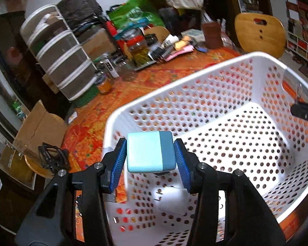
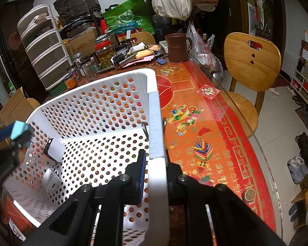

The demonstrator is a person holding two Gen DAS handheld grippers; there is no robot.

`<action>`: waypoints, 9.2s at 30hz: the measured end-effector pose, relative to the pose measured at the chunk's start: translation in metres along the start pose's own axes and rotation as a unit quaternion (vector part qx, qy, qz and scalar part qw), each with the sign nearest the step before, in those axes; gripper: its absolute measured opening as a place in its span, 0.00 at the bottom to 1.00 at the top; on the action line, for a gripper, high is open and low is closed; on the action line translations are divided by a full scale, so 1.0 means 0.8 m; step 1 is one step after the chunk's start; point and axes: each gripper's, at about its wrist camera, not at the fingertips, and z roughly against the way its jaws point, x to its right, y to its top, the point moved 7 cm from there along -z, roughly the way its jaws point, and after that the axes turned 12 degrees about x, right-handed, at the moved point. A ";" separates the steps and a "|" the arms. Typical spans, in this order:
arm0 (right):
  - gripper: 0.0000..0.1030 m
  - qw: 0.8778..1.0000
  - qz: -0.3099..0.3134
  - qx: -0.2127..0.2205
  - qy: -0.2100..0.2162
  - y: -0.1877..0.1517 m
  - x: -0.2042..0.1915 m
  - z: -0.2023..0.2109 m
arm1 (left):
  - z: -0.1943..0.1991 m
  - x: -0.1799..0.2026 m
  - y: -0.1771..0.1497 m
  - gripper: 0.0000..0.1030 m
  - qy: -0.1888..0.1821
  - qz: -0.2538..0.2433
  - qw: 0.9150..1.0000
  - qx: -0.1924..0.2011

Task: Organize rigid objects
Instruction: 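Carry the teal cube charger into the basket and release it, then return the left tool and grasp the flat white square charger, then lift the flat white square charger with the left tool, then lower the flat white charger into the basket and open the left tool, then move the left tool back and grasp the black toy car, then carry the black toy car into the basket with the left tool, then release the toy car and move the left tool to the pink charger, then grasp the pink patterned charger with the left tool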

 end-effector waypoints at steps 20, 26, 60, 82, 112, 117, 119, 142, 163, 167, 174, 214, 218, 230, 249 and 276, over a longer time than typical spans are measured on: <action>0.13 1.000 -0.001 -0.002 0.000 -0.004 -0.001 0.001 | 0.049 -0.149 -0.016 0.98 0.028 0.110 0.990 0.079; 0.13 1.000 -0.002 -0.003 0.000 -0.003 0.001 0.001 | 0.002 -0.277 -0.084 0.99 0.059 0.194 0.979 -0.004; 0.13 1.000 0.001 -0.005 0.001 -0.003 0.002 0.000 | -0.125 -0.275 -0.198 0.61 0.011 0.267 0.955 -0.128; 0.13 1.000 0.000 -0.005 0.002 -0.002 0.001 0.000 | 0.034 -0.262 -0.028 0.61 0.110 0.147 0.983 0.027; 0.13 1.000 0.001 -0.005 0.004 -0.003 -0.002 0.002 | 0.036 -0.055 0.020 0.61 0.062 0.010 0.997 0.038; 0.13 1.000 0.000 -0.005 0.004 -0.003 -0.003 0.003 | 0.023 -0.037 0.009 0.62 0.053 0.002 0.998 0.025; 0.13 1.000 0.001 -0.005 0.004 -0.003 -0.003 0.003 | 0.019 -0.032 0.005 0.62 0.050 0.001 0.999 0.022; 0.13 1.000 -0.001 -0.007 -0.003 -0.003 -0.001 0.004 | 0.074 -0.160 -0.049 0.99 0.007 0.136 0.988 0.070; 0.13 1.000 0.002 -0.007 -0.007 -0.001 0.005 0.005 | -0.086 -0.272 -0.297 0.39 0.025 0.263 0.957 -0.122; 0.13 1.000 0.002 -0.007 -0.006 -0.001 0.005 0.005 | -0.071 -0.274 -0.276 0.26 0.067 0.240 0.964 -0.096; 0.13 1.000 0.004 -0.007 -0.005 -0.002 0.004 0.005 | -0.017 -0.287 -0.209 0.26 0.143 0.182 0.972 -0.026; 0.13 1.000 -0.001 -0.009 0.009 -0.002 0.002 0.004 | 0.040 -0.024 0.002 0.26 0.000 0.046 0.999 0.021; 0.13 1.000 -0.002 -0.008 0.010 -0.001 0.002 0.004 | 0.027 -0.008 -0.007 0.26 -0.008 0.043 0.999 0.008; 0.13 1.000 -0.002 -0.009 0.010 -0.002 0.002 0.004 | 0.009 0.020 -0.024 0.33 -0.035 0.027 0.999 -0.013; 0.13 1.000 -0.004 -0.008 0.010 -0.001 0.004 0.004 | -0.066 -0.262 -0.119 0.99 0.028 0.195 0.979 -0.043; 0.13 1.000 -0.002 -0.009 0.012 -0.002 0.005 0.002 | -0.111 -0.277 -0.127 0.25 0.157 0.148 0.975 -0.058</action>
